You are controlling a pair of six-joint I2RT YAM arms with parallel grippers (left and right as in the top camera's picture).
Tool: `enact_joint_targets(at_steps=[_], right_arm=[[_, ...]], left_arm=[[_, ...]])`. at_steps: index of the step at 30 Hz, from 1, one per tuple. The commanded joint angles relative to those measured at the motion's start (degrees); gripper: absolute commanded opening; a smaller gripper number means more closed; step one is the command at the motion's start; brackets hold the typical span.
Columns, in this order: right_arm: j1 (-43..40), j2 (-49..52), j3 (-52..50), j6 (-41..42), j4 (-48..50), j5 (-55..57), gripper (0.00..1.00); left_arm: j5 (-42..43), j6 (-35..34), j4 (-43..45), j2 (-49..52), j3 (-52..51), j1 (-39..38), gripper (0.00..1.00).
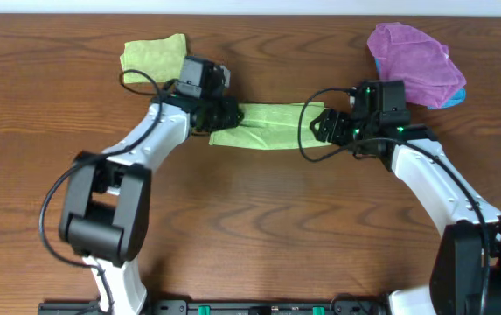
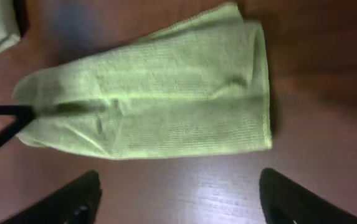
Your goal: Fold the cloth
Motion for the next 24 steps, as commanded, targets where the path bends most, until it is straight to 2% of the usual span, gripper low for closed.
enact_joint_targets(at_steps=[1, 9, 18, 24], right_arm=[[0.63, -0.83, 0.09, 4.94, -1.66, -1.44, 0.85], [0.55, -0.83, -2.99, 6.62, -3.21, -1.44, 0.86], [0.66, -0.83, -20.09, 18.38, 21.77, -4.17, 0.88], [0.72, -0.46, -22.86, 20.57, 27.3, -0.5, 0.87]], left_arm=[[-1.73, 2.27, -1.05, 2.82, 0.02, 0.02, 0.21], [-8.81, 4.26, -3.19, 4.52, 0.02, 0.02, 0.21], [-8.98, 4.22, -3.1, 4.5, 0.02, 0.02, 0.2], [-8.26, 4.0, -2.4, 4.5, 0.04, 0.02, 0.12]])
